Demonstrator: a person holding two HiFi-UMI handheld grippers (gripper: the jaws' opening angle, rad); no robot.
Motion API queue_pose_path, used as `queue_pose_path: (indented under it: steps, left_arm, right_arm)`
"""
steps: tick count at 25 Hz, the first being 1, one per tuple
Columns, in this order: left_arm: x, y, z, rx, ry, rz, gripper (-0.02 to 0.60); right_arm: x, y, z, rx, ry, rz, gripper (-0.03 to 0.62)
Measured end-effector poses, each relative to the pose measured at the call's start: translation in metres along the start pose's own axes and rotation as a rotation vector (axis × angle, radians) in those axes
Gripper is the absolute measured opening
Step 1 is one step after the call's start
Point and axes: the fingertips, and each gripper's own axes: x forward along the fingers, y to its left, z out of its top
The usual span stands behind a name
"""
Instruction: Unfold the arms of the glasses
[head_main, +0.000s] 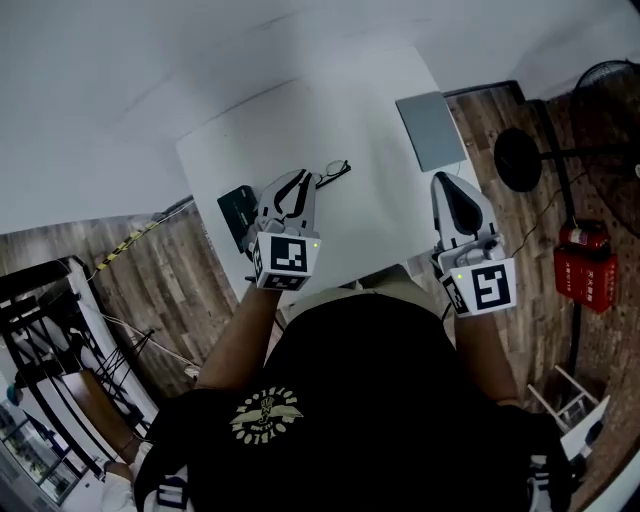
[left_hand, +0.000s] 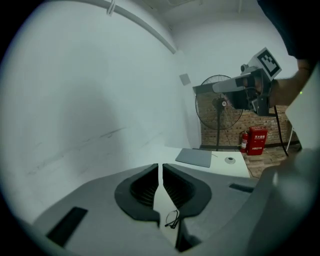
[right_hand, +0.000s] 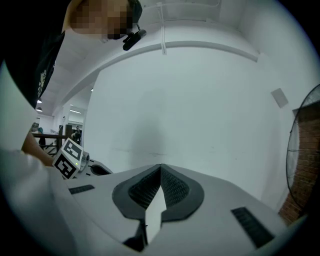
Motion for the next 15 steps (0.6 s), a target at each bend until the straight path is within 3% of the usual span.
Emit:
queue_pose_path:
  steps: [15]
  left_arm:
    - [0.059, -0.021, -0.074, 0.109, 0.217, -0.137, 0.03]
  right_arm:
    - [-0.027, 0.0, -0.03, 0.029, 0.076, -0.119, 0.0]
